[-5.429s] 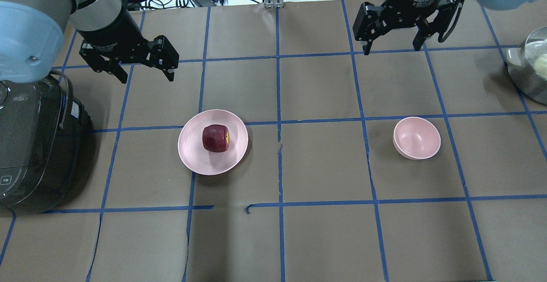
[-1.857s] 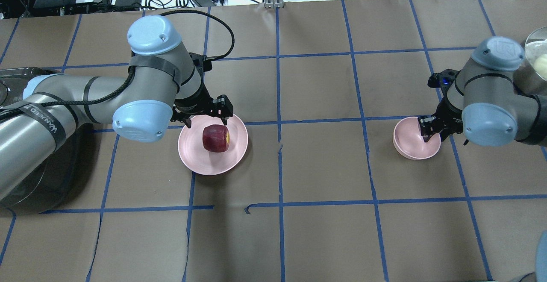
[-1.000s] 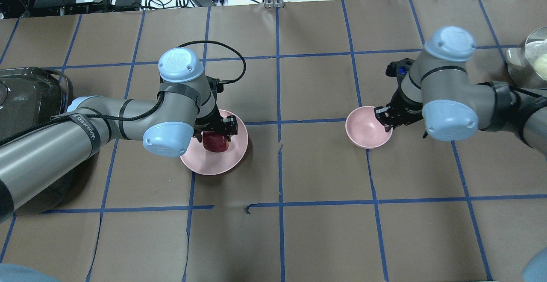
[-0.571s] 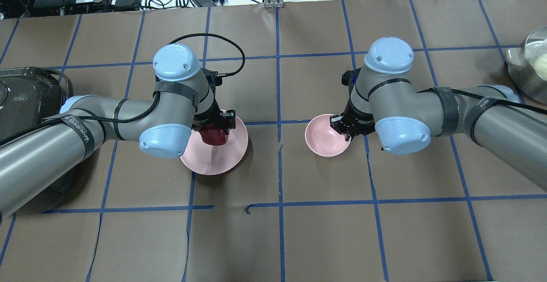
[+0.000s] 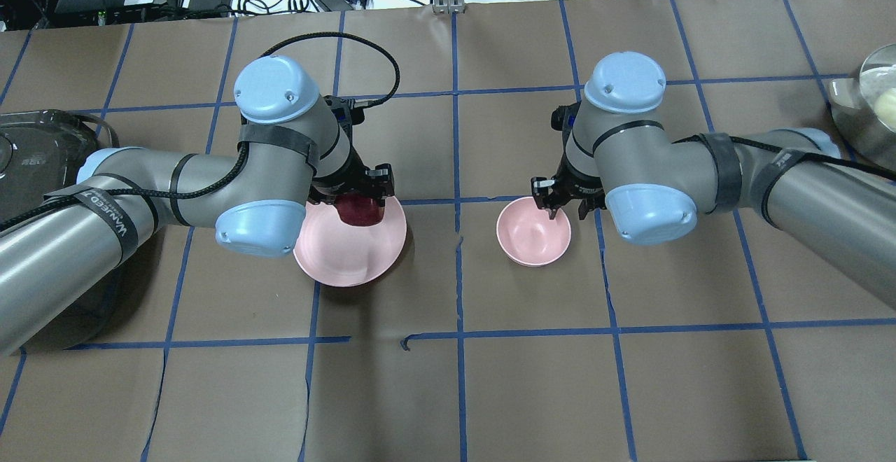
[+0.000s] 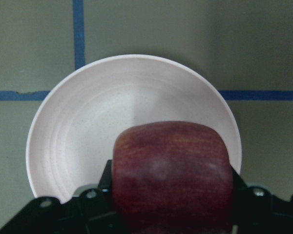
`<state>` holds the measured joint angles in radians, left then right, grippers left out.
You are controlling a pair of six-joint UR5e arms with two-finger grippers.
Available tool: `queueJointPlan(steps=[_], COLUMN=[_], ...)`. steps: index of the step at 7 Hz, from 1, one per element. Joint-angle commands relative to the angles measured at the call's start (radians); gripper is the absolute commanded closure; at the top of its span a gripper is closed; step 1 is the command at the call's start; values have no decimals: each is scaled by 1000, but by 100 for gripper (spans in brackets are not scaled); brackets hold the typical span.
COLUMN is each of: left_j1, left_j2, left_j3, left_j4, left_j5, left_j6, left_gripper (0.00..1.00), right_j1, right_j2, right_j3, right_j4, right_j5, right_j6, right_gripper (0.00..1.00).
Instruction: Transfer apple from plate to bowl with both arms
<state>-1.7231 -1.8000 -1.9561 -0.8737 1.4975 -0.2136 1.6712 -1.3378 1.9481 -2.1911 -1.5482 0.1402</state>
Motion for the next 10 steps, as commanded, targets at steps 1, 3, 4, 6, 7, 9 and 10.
queueJointPlan(steps=[1, 3, 4, 6, 7, 9, 10], left_j1=[-73, -204, -261, -331, -358, -398, -408], left_j2=[-25, -60, -91, -163, -197, -243, -252], left_j3=[12, 98, 133, 216, 236, 236, 236], left_j4=[27, 99, 104, 119, 120, 120, 120], left_j5=[-51, -75, -74, -71, -63, -42, -42], left_j6=[-152, -342, -380, -513, -545, -566, -599], left_gripper=[100, 100, 100, 100, 100, 100, 100], right_j1=[-1, -2, 1, -8, -10, -10, -14], right_j2=[-56, -133, -168, -176, -187, -195, -195], right_j3=[-191, -334, -386, -403, -403, -405, -405], right_j4=[221, 434, 529, 557, 582, 580, 579], right_j5=[-32, -69, -66, -72, -75, -75, -76], right_j6=[1, 2, 2, 1, 1, -1, -2], right_gripper=[0, 0, 0, 0, 0, 0, 0])
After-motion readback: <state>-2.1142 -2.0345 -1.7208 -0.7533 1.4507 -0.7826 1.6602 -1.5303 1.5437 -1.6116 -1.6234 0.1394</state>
